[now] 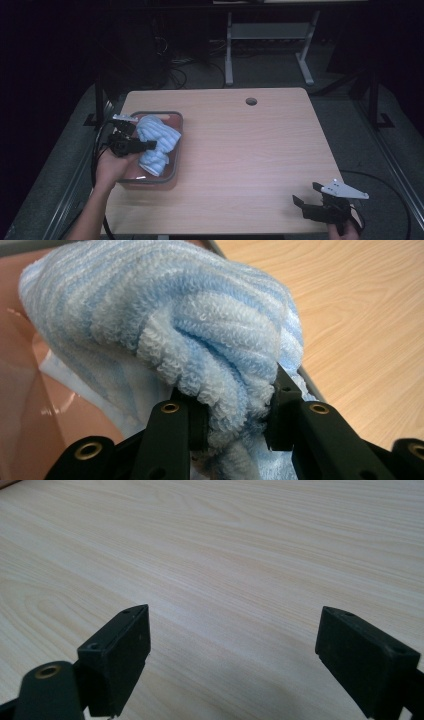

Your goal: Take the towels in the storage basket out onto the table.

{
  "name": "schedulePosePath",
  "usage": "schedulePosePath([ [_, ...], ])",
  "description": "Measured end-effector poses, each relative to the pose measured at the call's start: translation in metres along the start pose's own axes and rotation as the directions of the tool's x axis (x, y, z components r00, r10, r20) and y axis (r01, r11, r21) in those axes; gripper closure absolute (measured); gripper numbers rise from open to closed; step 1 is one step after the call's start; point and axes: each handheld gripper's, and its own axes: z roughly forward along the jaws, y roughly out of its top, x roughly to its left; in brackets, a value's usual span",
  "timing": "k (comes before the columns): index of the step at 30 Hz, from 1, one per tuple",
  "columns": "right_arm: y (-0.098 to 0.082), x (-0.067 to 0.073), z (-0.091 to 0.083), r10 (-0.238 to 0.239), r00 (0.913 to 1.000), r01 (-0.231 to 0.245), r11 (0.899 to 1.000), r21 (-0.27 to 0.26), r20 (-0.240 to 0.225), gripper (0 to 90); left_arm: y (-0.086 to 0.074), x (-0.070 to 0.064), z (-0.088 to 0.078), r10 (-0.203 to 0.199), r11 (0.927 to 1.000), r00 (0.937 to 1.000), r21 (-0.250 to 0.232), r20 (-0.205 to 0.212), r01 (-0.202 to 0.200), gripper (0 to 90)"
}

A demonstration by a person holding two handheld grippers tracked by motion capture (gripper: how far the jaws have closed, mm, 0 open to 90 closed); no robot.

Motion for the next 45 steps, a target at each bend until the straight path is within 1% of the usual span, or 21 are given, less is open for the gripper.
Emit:
schedulePosePath([
  [2, 0.000, 0.000, 0.000, 0.004, 1.0000, -0.004, 1.000, 0.000, 0.002, 13.7, 0.002, -0.002, -0.001, -0.003, 1.0000, 1.0000, -0.007, 0.002, 0.003, 69.0],
  [3, 0.000, 0.000, -0.001, 0.006, 1.0000, -0.006, 1.000, -0.002, 0.004, 13.7, 0.003, -0.002, -0.002, 0.003, 1.0000, 1.0000, -0.005, 0.002, -0.003, 69.0],
  [10, 0.001, -0.002, -0.001, 0.004, 1.0000, -0.004, 1.000, -0.009, 0.005, 13.7, 0.009, -0.004, -0.008, -0.011, 0.9993, 0.9996, -0.035, 0.027, 0.012, 68.9],
  [13, 0.001, -0.001, 0.000, 0.000, 1.0000, 0.000, 1.000, -0.001, -0.001, 13.7, 0.011, -0.006, -0.010, -0.011, 0.9992, 0.9996, -0.039, 0.027, 0.012, 68.9],
  [14, 0.001, 0.000, 0.000, -0.003, 1.0000, 0.003, 1.000, 0.000, -0.003, 13.7, 0.013, -0.007, -0.012, -0.009, 0.9989, 0.9997, -0.046, 0.024, 0.010, 68.9],
  [17, 0.001, 0.000, 0.000, -0.009, 1.0000, 0.009, 1.000, -0.007, -0.003, 13.7, 0.016, -0.009, -0.014, -0.002, 0.9989, 0.9998, -0.046, 0.021, 0.003, 68.9],
  [19, 0.001, 0.000, 0.000, -0.011, 0.9999, 0.011, 1.000, -0.006, -0.005, 13.7, 0.020, -0.013, -0.015, 0.011, 0.9990, 0.9999, -0.043, 0.012, -0.011, 68.9],
  [22, 0.001, 0.000, -0.001, -0.015, 0.9999, 0.015, 1.000, -0.006, -0.005, 13.7, 0.024, -0.016, -0.015, 0.015, 0.9989, 0.9999, -0.044, 0.006, -0.015, 68.9],
  [25, 0.001, -0.001, -0.001, -0.005, 1.0000, 0.005, 1.000, -0.007, -0.005, 13.7, 0.027, -0.018, -0.015, 0.014, 0.9988, 0.9998, -0.047, 0.012, -0.014, 68.9],
  [27, 0.001, -0.001, -0.002, 0.003, 1.0000, -0.003, 1.000, -0.006, -0.002, 13.7, 0.030, -0.022, -0.014, 0.022, 0.9989, 0.9996, -0.042, 0.015, -0.022, 68.9],
  [29, 0.001, 0.000, -0.002, -0.003, 1.0000, 0.003, 1.000, -0.012, 0.001, 13.7, 0.033, -0.023, -0.013, 0.019, 0.9989, 0.9996, -0.043, 0.022, -0.018, 68.9],
  [33, 0.001, -0.001, -0.003, 0.000, 1.0000, 0.000, 1.000, -0.018, 0.004, 13.8, 0.036, -0.026, -0.014, 0.022, 0.9987, 0.9995, -0.045, 0.024, -0.021, 68.9],
  [34, 0.001, -0.001, -0.003, 0.006, 1.0000, -0.006, 1.000, -0.015, 0.005, 13.7, 0.039, -0.027, -0.015, 0.031, 0.9986, 0.9992, -0.043, 0.025, -0.030, 68.9],
  [39, 0.000, -0.002, -0.004, 0.002, 1.0000, -0.002, 1.000, -0.022, 0.007, 13.7, 0.042, -0.028, -0.016, 0.020, 0.9986, 0.9996, -0.049, 0.021, -0.019, 68.9],
  [43, 0.000, -0.002, -0.004, 0.009, 0.9999, -0.009, 1.000, -0.021, 0.009, 13.7, 0.045, -0.030, -0.015, 0.022, 0.9984, 0.9994, -0.052, 0.026, -0.021, 68.9],
  [45, 0.000, -0.002, -0.004, 0.020, 0.9998, -0.020, 0.999, -0.026, 0.009, 13.8, 0.049, -0.035, -0.014, 0.030, 0.9980, 0.9990, -0.056, 0.034, -0.028, 68.8],
])
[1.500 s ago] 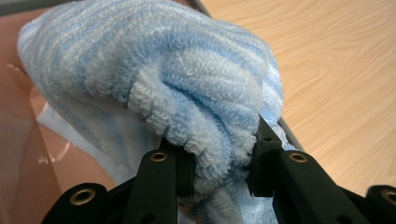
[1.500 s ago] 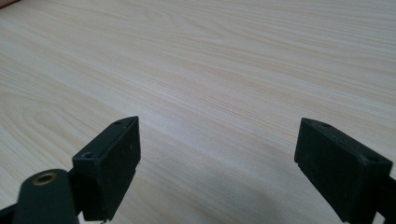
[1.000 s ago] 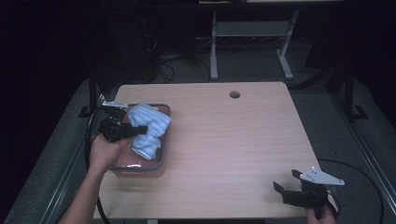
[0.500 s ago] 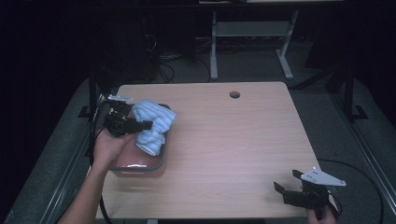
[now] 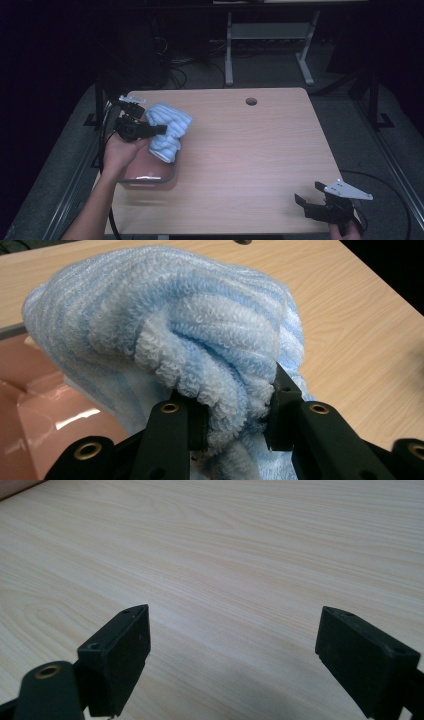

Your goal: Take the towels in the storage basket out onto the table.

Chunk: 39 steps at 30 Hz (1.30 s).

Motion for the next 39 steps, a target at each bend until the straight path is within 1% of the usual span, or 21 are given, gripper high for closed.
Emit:
schedulePosePath([
  [2, 0.000, 0.000, 0.000, -0.006, 1.0000, 0.006, 1.000, -0.002, 0.002, 13.7, 0.001, -0.001, 0.000, 0.007, 1.0000, 1.0000, 0.002, 0.004, -0.007, 68.8],
  [3, 0.000, 0.000, 0.001, -0.007, 1.0000, 0.007, 1.000, -0.003, 0.002, 13.8, 0.004, -0.004, 0.001, 0.011, 0.9999, 0.9997, 0.000, 0.023, -0.011, 68.8],
  [5, 0.000, 0.001, 0.001, -0.007, 1.0000, 0.007, 1.000, -0.002, 0.001, 13.7, 0.006, -0.006, 0.002, 0.011, 0.9999, 0.9993, -0.003, 0.035, -0.011, 68.8],
  [8, 0.000, 0.000, 0.000, -0.004, 1.0000, 0.004, 1.000, -0.006, 0.006, 13.7, 0.008, -0.009, 0.004, 0.018, 0.9998, 0.9992, 0.002, 0.037, -0.018, 68.8],
  [18, 0.002, 0.000, 0.001, 0.003, 1.0000, -0.003, 1.000, -0.009, 0.002, 13.7, 0.013, -0.014, 0.007, 0.018, 0.9998, 0.9991, 0.005, 0.040, -0.018, 68.8],
  [20, 0.002, 0.001, 0.002, -0.006, 1.0000, 0.006, 1.000, -0.009, 0.001, 13.7, 0.017, -0.018, 0.007, 0.027, 0.9996, 0.9986, 0.002, 0.045, -0.028, 68.8],
  [23, 0.003, 0.001, 0.002, 0.001, 1.0000, -0.001, 1.000, -0.013, 0.002, 13.8, 0.021, -0.023, 0.008, 0.042, 0.9991, 0.9977, 0.001, 0.053, -0.042, 68.8],
  [25, 0.003, 0.001, 0.003, 0.004, 1.0000, -0.004, 1.000, -0.013, 0.000, 13.8, 0.023, -0.025, 0.009, 0.042, 0.9991, 0.9975, 0.001, 0.056, -0.042, 68.8],
  [28, 0.003, 0.000, 0.003, 0.002, 1.0000, -0.002, 1.000, -0.010, 0.000, 13.7, 0.027, -0.029, 0.012, 0.050, 0.9988, 0.9957, -0.004, 0.078, -0.049, 68.8],
  [34, 0.003, 0.001, 0.004, 0.002, 1.0000, -0.002, 1.000, -0.008, -0.002, 13.7, 0.032, -0.038, 0.020, 0.060, 0.9982, 0.9939, 0.000, 0.092, -0.060, 68.7],
  [39, 0.003, 0.000, 0.004, 0.004, 1.0000, -0.004, 1.000, -0.014, -0.003, 13.8, 0.036, -0.043, 0.023, 0.068, 0.9977, 0.9925, 0.001, 0.102, -0.068, 68.8],
])
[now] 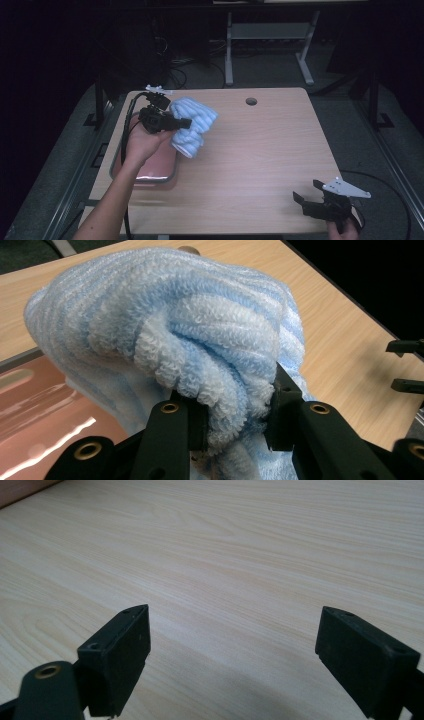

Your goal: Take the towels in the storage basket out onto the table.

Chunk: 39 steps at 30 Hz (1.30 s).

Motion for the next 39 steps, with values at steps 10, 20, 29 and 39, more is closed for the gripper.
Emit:
schedulePosePath([
  [10, 0.000, 0.001, 0.001, -0.004, 1.0000, 0.004, 1.000, 0.002, -0.005, 13.7, 0.008, -0.009, 0.009, 0.020, 0.9998, 0.9997, 0.003, 0.010, -0.020, 68.8],
  [20, 0.000, 0.001, -0.001, -0.007, 0.9999, 0.007, 1.000, 0.001, -0.009, 13.7, 0.015, -0.018, 0.018, 0.036, 0.9993, 0.9988, 0.006, 0.032, -0.036, 68.8],
  [29, -0.001, 0.001, -0.001, -0.007, 0.9999, 0.007, 1.000, -0.002, -0.008, 13.8, 0.024, -0.030, 0.034, 0.050, 0.9985, 0.9976, 0.018, 0.048, -0.051, 68.7],
  [39, -0.001, 0.001, -0.003, -0.010, 0.9999, 0.010, 1.000, -0.011, -0.007, 13.8, 0.031, -0.044, 0.062, 0.071, 0.9954, 0.9952, 0.059, 0.067, -0.075, 68.7],
])
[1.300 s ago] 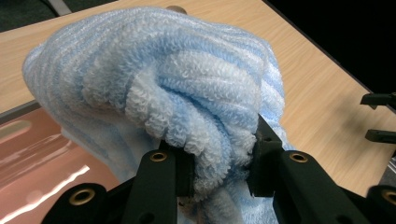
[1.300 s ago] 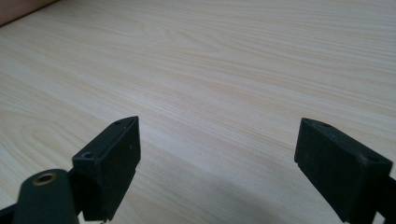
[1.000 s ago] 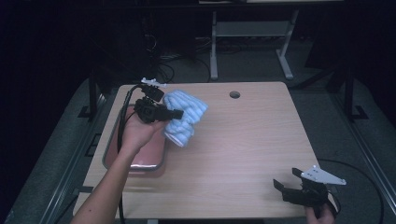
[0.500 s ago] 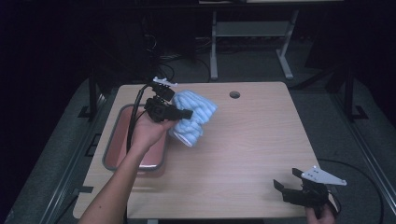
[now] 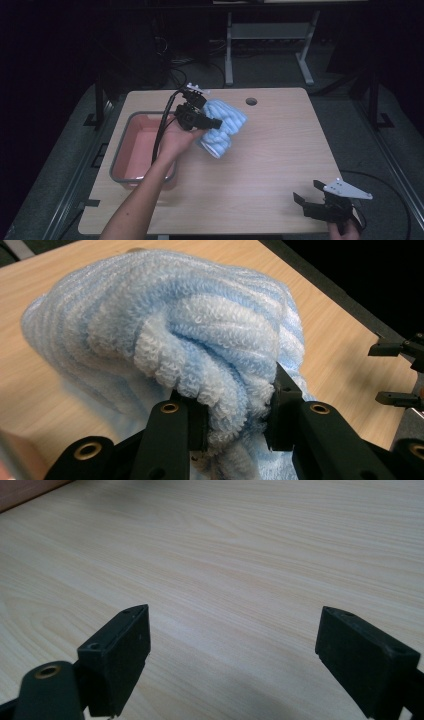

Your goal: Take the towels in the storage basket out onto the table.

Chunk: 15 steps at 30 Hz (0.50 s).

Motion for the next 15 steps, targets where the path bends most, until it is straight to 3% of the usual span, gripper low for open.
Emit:
schedulePosePath([
  [15, 0.002, 0.001, 0.001, 0.005, 1.0000, -0.006, 1.000, -0.011, -0.006, 13.7, 0.013, -0.021, 0.045, 0.047, 0.9976, 0.9984, 0.049, 0.032, -0.048, 68.7],
])
